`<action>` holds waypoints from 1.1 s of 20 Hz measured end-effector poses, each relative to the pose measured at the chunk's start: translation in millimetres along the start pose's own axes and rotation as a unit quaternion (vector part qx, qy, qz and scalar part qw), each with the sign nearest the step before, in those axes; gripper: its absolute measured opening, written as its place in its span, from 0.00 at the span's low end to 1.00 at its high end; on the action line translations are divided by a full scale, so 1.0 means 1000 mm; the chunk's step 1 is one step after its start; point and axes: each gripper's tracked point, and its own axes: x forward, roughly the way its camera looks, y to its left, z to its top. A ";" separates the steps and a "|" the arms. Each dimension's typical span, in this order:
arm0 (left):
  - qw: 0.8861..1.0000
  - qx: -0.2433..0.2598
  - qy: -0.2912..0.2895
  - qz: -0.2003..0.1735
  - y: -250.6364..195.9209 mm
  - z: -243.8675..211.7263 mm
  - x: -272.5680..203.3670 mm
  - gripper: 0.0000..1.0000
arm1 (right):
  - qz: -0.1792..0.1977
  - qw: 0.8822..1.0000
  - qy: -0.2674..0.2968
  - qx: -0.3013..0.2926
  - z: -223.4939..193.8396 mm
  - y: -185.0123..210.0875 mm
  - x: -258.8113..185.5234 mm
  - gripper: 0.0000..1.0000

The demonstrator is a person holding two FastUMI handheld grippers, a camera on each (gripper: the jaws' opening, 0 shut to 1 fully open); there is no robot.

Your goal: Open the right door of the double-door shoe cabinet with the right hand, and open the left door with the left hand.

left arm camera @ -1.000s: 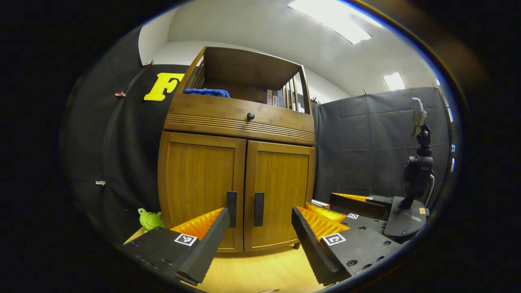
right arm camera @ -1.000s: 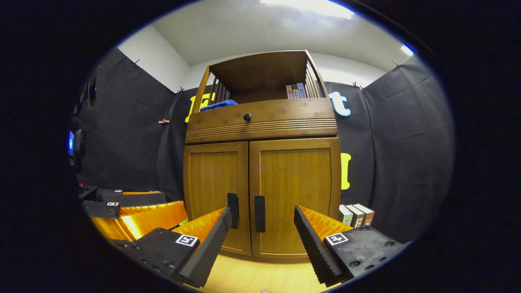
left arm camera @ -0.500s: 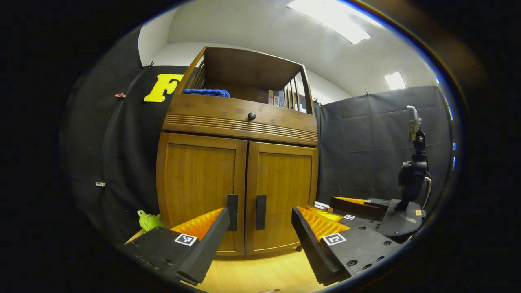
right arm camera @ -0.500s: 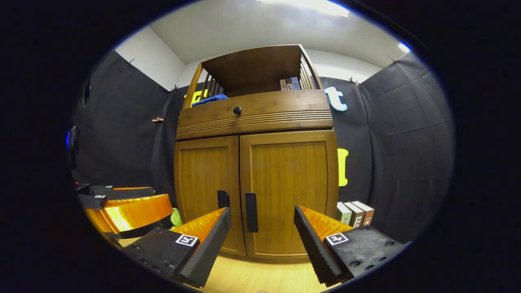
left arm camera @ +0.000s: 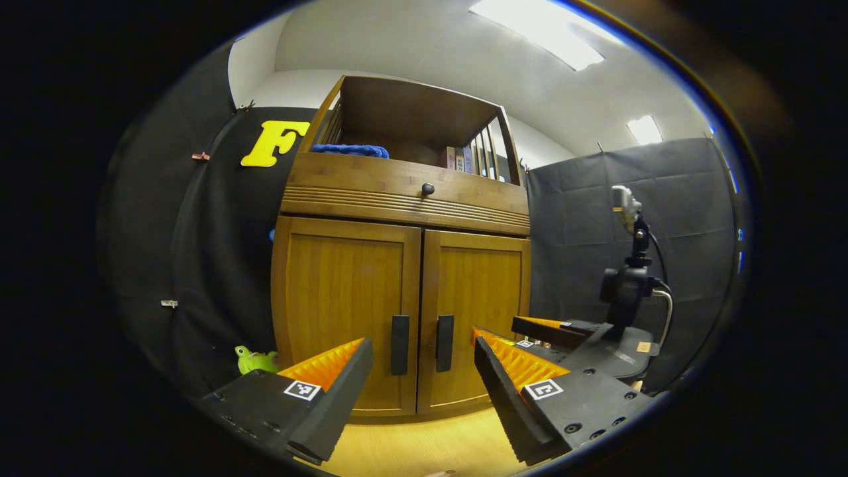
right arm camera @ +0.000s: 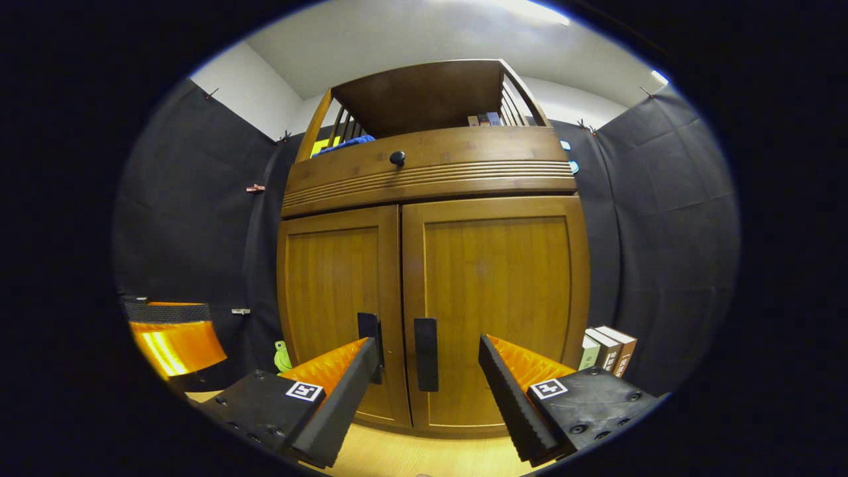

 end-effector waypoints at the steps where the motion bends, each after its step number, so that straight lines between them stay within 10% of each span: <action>1: 1.000 -0.002 -0.001 0.002 0.004 -0.002 0.000 0.95 | 0.001 1.000 0.003 0.001 -0.005 0.003 0.009 0.98; 13: 1.000 0.001 -0.006 0.022 0.041 -0.006 -0.004 0.96 | -0.046 0.999 0.019 -0.011 -0.054 -0.004 0.098 0.94; 18: 0.999 0.000 -0.008 0.031 0.046 -0.006 -0.002 0.95 | -0.055 0.998 0.019 -0.019 -0.064 -0.007 0.115 0.49; 22: 0.999 0.000 0.000 0.035 0.052 -0.013 0.004 0.96 | -0.065 0.997 0.020 -0.030 -0.064 -0.009 0.114 0.37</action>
